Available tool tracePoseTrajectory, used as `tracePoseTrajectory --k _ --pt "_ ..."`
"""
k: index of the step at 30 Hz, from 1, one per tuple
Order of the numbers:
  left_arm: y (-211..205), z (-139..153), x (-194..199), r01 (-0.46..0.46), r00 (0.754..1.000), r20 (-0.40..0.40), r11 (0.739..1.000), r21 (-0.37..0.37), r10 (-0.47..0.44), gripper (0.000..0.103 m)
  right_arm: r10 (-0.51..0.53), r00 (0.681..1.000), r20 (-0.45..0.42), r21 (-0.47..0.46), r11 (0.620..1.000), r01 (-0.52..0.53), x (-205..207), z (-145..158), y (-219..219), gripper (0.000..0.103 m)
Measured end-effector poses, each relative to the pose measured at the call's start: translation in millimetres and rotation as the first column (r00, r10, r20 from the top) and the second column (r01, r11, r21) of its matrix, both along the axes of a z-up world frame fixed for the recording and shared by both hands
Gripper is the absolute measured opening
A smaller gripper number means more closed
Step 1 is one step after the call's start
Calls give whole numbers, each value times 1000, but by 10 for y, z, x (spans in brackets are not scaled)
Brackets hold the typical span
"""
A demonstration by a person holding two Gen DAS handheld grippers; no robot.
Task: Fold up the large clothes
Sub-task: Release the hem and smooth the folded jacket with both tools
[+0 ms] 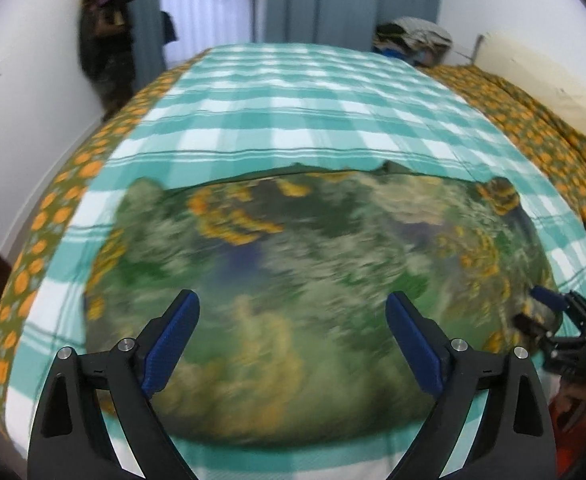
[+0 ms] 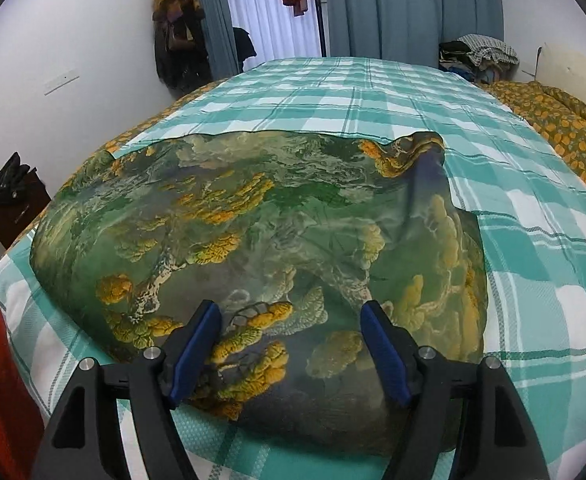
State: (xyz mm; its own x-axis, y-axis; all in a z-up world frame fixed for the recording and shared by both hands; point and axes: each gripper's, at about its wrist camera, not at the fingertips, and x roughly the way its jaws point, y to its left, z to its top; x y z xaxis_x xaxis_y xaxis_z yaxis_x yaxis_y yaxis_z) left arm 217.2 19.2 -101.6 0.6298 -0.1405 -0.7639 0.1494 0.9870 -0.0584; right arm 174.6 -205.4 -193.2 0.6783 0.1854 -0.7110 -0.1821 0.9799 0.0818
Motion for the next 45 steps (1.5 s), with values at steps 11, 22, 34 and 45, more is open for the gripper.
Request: tracePoseTrajectory --k 11,22,34,45 --pt "-463 -552 1035 0 991 -131 999 43 5 99 -13 1000 27 21 1000 12 -68 -119 -24 76" --pt "-465 -989 1186 -3 984 -180 1000 8 5 102 -6 1000 12 9 1000 6 -4 -146 17 78" --pt "-503 -594 798 63 980 -191 997 50 -52 102 -15 1000 0 18 1000 15 9 -137 21 78" --pt "-508 -735 402 114 972 -213 991 74 -96 102 -24 1000 0 9 1000 24 24 -152 48 78"
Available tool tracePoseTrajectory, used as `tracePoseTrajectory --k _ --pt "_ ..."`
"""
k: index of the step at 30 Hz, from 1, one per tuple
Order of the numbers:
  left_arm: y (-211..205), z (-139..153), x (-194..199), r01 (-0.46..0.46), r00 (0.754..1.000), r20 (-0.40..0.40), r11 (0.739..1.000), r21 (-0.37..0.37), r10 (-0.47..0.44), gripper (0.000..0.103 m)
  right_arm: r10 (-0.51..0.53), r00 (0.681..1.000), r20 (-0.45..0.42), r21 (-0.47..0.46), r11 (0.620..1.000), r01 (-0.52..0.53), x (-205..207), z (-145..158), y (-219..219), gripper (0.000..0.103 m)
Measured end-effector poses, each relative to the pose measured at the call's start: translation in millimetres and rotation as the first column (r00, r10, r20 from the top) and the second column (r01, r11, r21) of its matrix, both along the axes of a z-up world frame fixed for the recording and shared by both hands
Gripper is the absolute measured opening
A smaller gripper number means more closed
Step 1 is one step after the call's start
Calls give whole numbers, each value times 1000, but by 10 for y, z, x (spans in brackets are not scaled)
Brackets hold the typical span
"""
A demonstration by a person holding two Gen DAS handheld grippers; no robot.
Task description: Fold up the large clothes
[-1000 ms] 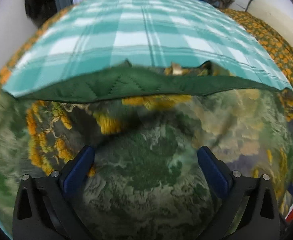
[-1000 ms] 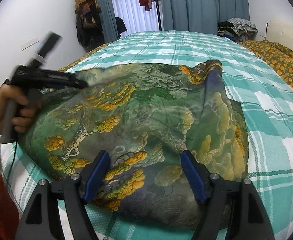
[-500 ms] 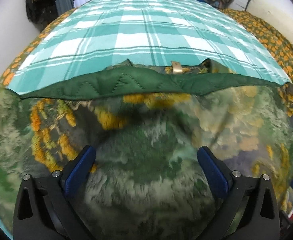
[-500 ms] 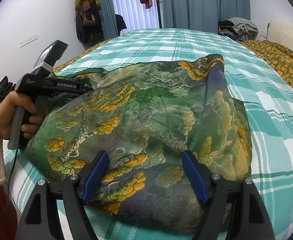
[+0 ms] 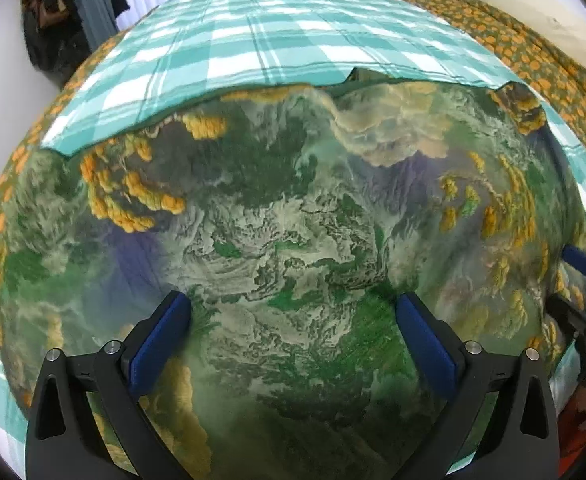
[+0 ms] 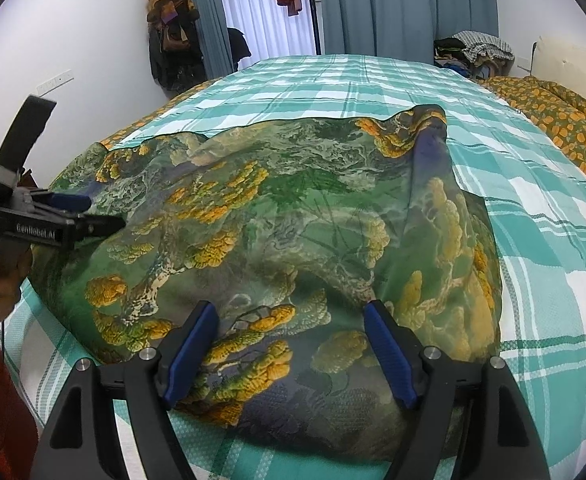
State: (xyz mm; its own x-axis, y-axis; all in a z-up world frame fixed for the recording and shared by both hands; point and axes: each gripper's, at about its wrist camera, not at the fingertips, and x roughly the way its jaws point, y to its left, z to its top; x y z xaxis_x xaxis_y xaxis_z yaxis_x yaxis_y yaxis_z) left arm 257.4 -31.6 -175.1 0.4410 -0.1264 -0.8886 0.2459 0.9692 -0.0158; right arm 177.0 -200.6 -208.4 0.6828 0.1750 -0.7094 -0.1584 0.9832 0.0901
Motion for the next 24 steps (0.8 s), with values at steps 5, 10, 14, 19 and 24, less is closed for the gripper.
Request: tracePoseTrajectory --k 5,10,14,19,24 --pt "4 -73 61 4 1000 -11 1000 -13 -4 103 0 1000 2 -8 1000 0 4 -12 12 78" --pt "9 -30 33 -2 1000 -7 1000 -7 2 103 0 1000 2 -8 1000 0 1 -6 17 78" --pt "20 51 -57 -19 1000 -14 1000 -6 19 102 0 1000 2 -6 1000 0 3 -7 20 78" --pt "74 157 -303 -9 1000 -20 1000 -25 8 102 0 1000 1 -4 1000 0 8 -19 20 78" --pt "96 122 -494 5 1000 -9 1000 -9 -5 103 2 1000 3 -4 1000 -2 1 -22 9 78"
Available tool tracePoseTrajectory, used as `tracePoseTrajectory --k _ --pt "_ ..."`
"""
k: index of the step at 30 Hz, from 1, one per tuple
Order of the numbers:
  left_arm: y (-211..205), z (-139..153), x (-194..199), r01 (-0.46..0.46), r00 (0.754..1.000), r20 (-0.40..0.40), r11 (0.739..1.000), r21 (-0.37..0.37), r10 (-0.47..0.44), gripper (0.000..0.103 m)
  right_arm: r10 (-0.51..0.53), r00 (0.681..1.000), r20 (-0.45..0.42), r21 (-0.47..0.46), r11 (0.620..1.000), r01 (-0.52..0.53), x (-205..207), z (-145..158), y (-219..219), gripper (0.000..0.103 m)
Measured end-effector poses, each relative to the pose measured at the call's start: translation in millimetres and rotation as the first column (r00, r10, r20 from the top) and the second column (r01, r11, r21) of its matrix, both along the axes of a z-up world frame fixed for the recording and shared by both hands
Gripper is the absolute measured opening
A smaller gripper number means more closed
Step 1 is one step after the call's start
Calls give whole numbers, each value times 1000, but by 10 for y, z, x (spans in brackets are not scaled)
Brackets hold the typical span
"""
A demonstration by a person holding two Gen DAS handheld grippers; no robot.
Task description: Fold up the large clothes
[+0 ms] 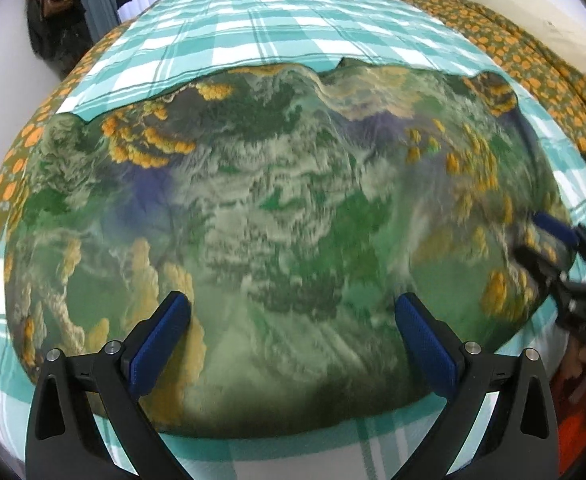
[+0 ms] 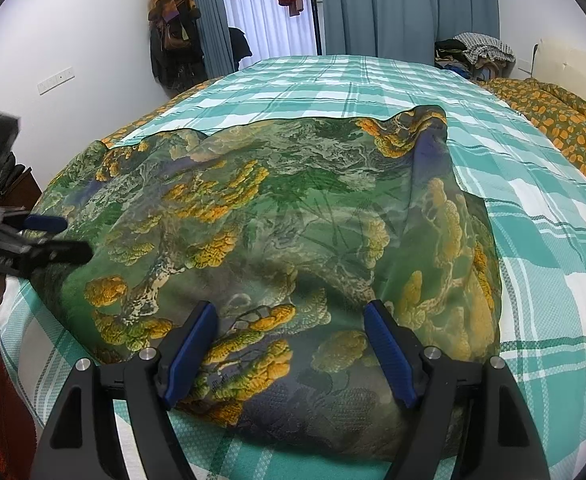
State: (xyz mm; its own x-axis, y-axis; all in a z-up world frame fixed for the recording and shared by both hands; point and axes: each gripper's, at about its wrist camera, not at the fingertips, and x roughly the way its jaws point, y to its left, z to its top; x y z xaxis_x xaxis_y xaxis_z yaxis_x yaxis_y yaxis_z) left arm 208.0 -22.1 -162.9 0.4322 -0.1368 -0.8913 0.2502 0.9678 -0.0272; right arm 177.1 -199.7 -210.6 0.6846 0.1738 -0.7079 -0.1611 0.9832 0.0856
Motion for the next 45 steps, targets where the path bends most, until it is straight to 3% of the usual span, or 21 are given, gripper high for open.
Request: tracePoseTrajectory --k 6,12,16,19,22,27,31,35,39,41,42,44,45 --pt "-47 -133 26 1 1000 5 1000 21 -1 103 -3 1000 7 -11 1000 4 -22 -8 27 78" --pt "-13 -55 -188 12 999 34 1000 23 -13 103 -15 1000 -21 19 1000 16 -138 148 -44 78" --pt "45 -22 -406 37 999 33 999 31 -38 102 -131 991 -15 75 988 132 -375 358 -338 78" --pt "78 38 -575 29 998 57 999 25 -30 102 -273 959 -79 196 939 284 -612 325 -726 78" --pt "106 172 -650 5 997 83 998 -64 0 102 -372 913 -168 310 859 407 -827 193 -1023 78" --pt "12 395 -510 15 992 130 988 -153 5 102 -338 902 -268 446 786 428 -840 -32 -1056 78" --pt "-223 290 -381 83 986 151 992 -99 -68 102 -328 893 -307 512 735 446 -565 -194 -971 78" --pt "-438 -62 -314 134 986 93 991 29 -136 103 -374 869 -324 603 625 495 -401 -317 -1076 80" --pt "-428 -87 -339 142 985 99 990 27 -144 103 -418 830 -368 664 507 550 -369 -481 -1178 78" --pt "-405 -10 -324 152 986 73 988 29 -153 103 -433 828 -355 653 519 551 -382 -484 -1178 61" --pt "-394 40 -312 153 985 69 988 35 -155 102 -436 834 -339 648 535 543 -399 -474 -1162 58" --pt "-395 265 -286 140 982 118 987 80 -149 102 -439 842 -313 640 558 528 -439 -422 -1142 47" --pt "-416 362 -284 137 978 146 986 94 -150 102 -439 852 -285 624 590 513 -455 -348 -1107 45"
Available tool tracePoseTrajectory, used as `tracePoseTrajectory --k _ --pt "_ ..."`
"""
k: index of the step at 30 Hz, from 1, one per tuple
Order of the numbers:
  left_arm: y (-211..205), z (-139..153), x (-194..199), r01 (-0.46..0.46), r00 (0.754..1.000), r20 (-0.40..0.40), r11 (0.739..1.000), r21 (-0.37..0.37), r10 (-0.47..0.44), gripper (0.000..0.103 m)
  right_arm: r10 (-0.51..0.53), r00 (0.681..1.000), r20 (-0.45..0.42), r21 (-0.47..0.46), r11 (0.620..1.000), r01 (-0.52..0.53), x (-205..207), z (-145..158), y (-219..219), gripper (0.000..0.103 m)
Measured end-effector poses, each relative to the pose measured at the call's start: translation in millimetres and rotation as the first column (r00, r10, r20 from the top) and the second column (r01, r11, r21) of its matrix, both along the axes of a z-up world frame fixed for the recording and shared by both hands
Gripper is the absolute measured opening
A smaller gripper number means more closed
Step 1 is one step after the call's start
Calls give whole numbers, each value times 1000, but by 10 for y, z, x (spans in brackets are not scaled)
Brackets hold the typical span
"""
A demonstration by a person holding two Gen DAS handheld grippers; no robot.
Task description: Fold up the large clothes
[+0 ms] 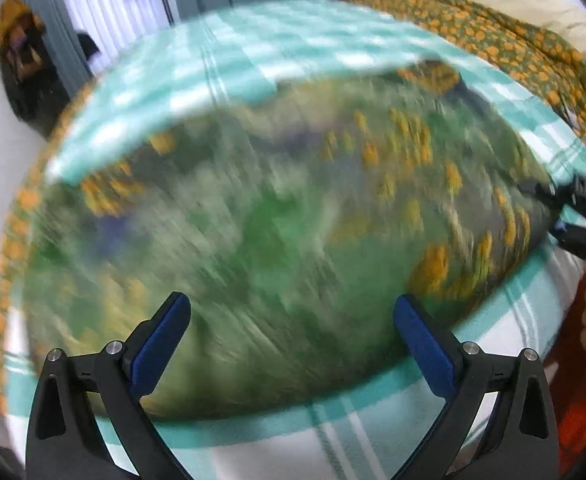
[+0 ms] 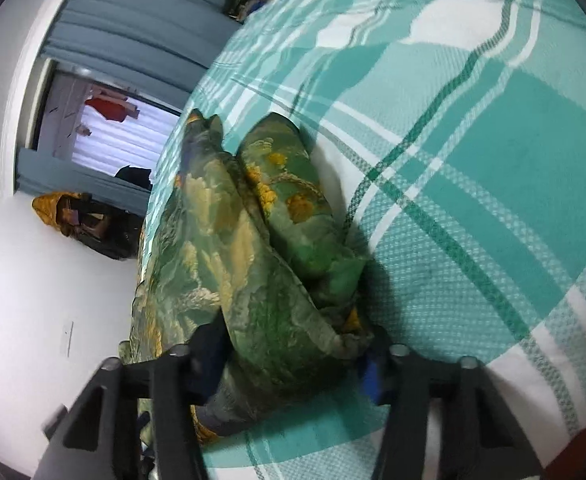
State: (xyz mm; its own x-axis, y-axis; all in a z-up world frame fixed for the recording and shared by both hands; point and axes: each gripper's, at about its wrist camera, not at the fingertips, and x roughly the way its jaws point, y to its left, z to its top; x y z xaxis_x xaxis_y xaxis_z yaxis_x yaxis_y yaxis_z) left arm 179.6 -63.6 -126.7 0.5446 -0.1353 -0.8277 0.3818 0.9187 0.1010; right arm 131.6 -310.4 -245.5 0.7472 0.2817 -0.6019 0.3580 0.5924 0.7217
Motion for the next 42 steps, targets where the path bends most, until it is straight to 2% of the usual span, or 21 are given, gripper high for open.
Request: tracePoseTrajectory --k 3,6,8,10,12,15,16,18,20,21,23,24,25,26,27,28,31,33,35,38,42 --pt "-187 526 76 42 996 75 999 -34 -39 102 70 996 61 -177 983 -58 -36 344 187 36" --pt "-573 917 195 149 989 39 985 -89 -146 102 152 981 123 -367 925 -98 -84 669 422 35" --pt "-858 1020 314 217 974 -46 972 -91 -221 102 226 962 154 -523 845 -115 -123 892 650 34" --pt "-1179 1100 422 270 949 -131 954 -130 -286 102 293 940 173 -642 757 -118 -175 1049 893 34" --pt "-1370 1126 469 280 938 -171 950 -137 -301 102 354 917 182 -735 669 -113 -268 1160 1121 34" --pt "-1619 1057 564 294 929 -215 954 -61 -300 102 427 885 186 -822 560 -98 -458 1233 1352 34" --pt "-1670 1009 570 298 928 -229 954 -15 -293 102 462 868 182 -858 507 -89 -531 1255 1472 34" --pt "-1734 928 540 302 927 -249 952 51 -280 102 509 843 173 -901 427 -73 -555 1277 1632 34" --pt "-1742 834 487 307 931 -251 940 149 -264 102 558 815 156 -938 344 -55 -584 1289 1791 34" --pt "-1746 785 454 315 932 -247 930 187 -266 102 573 806 151 -945 324 -53 -611 1283 1835 34" --pt "-1746 756 425 322 932 -241 923 212 -270 100 588 796 144 -949 310 -58 -637 1284 1891 34" --pt "-1710 734 411 319 934 -237 922 218 -267 86 590 795 142 -949 309 -60 -646 1292 1904 34" --pt "-1695 731 429 316 936 -235 923 222 -264 66 590 795 141 -949 310 -61 -645 1296 1896 34" --pt "-1655 735 441 311 935 -240 927 208 -260 59 589 796 142 -947 315 -64 -654 1302 1891 34" --pt "-1645 750 464 308 933 -250 933 184 -259 47 588 797 141 -943 324 -72 -634 1295 1870 34" --pt "-1601 764 521 299 932 -258 942 155 -253 42 587 797 139 -940 331 -81 -616 1294 1854 34" --pt "-1491 827 570 289 936 -244 949 126 -253 35 592 792 149 -936 343 -80 -618 1279 1824 37" --pt "-1364 877 609 276 941 -233 955 107 -246 34 600 779 184 -919 385 -80 -651 1290 1782 43" --pt "-1229 920 669 255 946 -228 963 88 -230 33 622 755 205 -911 404 -85 -706 1280 1765 46" --pt "-940 980 798 212 957 -216 975 70 -193 32 654 723 223 -916 394 -73 -787 1288 1827 52" --pt "-435 1042 937 148 966 -218 988 43 -135 32 661 717 220 -915 394 -82 -786 1267 1853 52"
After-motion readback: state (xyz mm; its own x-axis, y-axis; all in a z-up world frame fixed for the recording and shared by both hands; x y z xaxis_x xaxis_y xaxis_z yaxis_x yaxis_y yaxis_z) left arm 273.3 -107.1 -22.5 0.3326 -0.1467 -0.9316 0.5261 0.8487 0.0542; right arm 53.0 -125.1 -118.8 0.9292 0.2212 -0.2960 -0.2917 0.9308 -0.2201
